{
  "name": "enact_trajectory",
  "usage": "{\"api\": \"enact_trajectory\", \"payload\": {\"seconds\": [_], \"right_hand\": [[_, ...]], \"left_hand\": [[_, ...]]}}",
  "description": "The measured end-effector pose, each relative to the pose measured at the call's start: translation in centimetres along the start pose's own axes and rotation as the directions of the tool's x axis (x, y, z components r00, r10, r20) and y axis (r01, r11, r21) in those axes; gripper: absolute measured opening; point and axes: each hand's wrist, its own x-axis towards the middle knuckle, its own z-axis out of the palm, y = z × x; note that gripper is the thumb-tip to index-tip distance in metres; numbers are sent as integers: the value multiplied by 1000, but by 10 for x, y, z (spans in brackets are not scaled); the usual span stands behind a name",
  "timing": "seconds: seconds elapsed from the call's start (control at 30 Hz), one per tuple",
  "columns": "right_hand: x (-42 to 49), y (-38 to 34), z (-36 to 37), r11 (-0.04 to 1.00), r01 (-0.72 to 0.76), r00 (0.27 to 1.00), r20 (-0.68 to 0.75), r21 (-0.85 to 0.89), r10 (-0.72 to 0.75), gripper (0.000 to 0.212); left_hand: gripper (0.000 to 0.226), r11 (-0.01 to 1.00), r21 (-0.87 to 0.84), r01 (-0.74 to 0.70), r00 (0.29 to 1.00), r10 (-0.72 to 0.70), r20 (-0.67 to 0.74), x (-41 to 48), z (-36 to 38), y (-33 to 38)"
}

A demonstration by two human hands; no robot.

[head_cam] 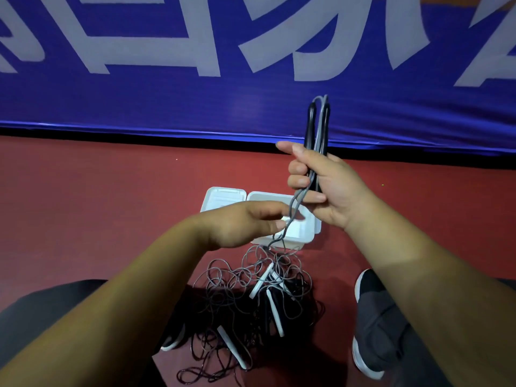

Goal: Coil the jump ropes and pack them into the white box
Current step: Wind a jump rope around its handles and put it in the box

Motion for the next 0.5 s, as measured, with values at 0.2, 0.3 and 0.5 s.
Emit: {"api": "enact_trajectory", "payload": {"seconds": [0.2,0.3,0.5], "right_hand": [[-1,-10,-7,999,42,993,-110,-30,-45,34],[-5,-15,-8,987,77,973,-207,-145,-106,33],[-13,-15,-5,974,32,988,-142,-222,-65,38]], "left_hand": [[13,989,98,-107,994,109,-9,-2,-13,4],[8,991,116,-62,987,79,-143,0,-15,6],[5,806,586,85,910,177,-375,-2,-31,6]]}}
